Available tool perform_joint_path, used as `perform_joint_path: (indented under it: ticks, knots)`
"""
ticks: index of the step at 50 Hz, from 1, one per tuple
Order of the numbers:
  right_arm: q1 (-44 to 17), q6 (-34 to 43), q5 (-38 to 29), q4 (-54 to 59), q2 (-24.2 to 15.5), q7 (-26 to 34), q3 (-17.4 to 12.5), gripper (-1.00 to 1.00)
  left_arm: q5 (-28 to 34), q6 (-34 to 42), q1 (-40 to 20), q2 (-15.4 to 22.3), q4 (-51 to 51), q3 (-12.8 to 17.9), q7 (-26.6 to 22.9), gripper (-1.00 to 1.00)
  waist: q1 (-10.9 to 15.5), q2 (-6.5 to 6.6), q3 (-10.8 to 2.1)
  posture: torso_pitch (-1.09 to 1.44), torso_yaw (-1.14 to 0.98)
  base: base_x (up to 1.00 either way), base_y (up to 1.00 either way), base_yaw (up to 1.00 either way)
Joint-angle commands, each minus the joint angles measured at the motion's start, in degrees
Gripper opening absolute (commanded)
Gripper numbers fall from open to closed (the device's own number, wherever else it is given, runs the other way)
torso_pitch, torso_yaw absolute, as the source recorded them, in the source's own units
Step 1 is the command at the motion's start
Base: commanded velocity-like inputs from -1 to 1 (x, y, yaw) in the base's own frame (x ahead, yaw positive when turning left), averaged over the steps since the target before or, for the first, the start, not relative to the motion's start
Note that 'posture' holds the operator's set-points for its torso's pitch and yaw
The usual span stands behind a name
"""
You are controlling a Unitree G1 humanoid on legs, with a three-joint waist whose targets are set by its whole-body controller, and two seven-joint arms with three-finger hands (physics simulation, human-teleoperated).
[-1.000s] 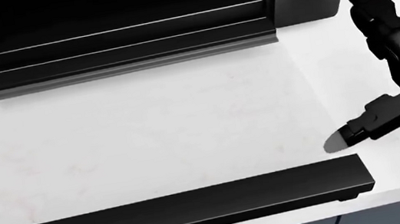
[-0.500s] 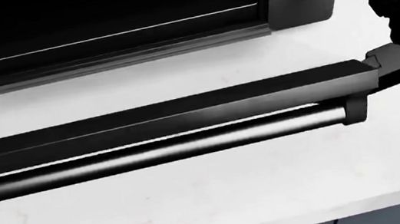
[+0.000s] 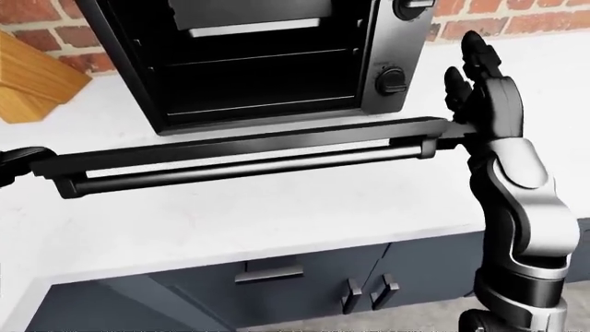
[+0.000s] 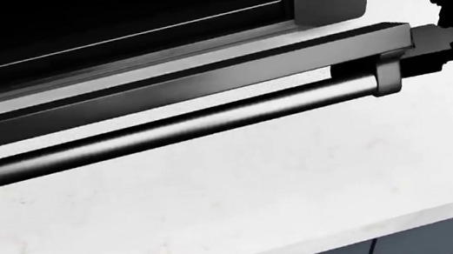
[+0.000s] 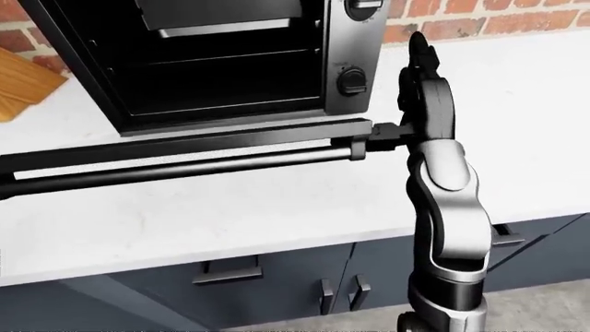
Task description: Close the toaster oven door.
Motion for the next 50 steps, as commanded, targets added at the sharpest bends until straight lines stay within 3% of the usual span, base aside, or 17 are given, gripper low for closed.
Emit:
perform_joint_path:
  ticks: [1,21,44,50]
  knots:
    - [-3.53,-2.75,1.11,-2.62,-0.57,-2.13,-0.63,1.00,-0.03,-1.34,-0.72,1.40,-1.59,0.93,-0.56,1.00,0.39,-0.18,-1.56,0.00,0.00,0.00,0.00,0.00]
    - [-9.64,1.45,2.17,2.35,0.12,-10.98,1.11,1.00,0.24,-1.33,-0.71,1.60,-1.36,0.98,-0.07,1.00,0.67,-0.31,-1.56,0.00,0.00,0.00,0.00,0.00]
    - [-16.09,-3.45,0.35,9.74,2.55,-20.47,3.21,1.00,0.41,-1.47,-0.69,1.59,-1.13,1.08,-0.30,1.00,0.60,-0.01,-1.57,0.00,0.00,0.00,0.00,0.00]
    - [-16.78,-3.91,0.62,10.94,3.89,-20.49,4.75,1.00,0.29,-1.43,-0.73,1.70,-1.04,1.13,-0.23,1.00,0.63,0.01,-1.57,0.00,0.00,0.00,0.00,0.00]
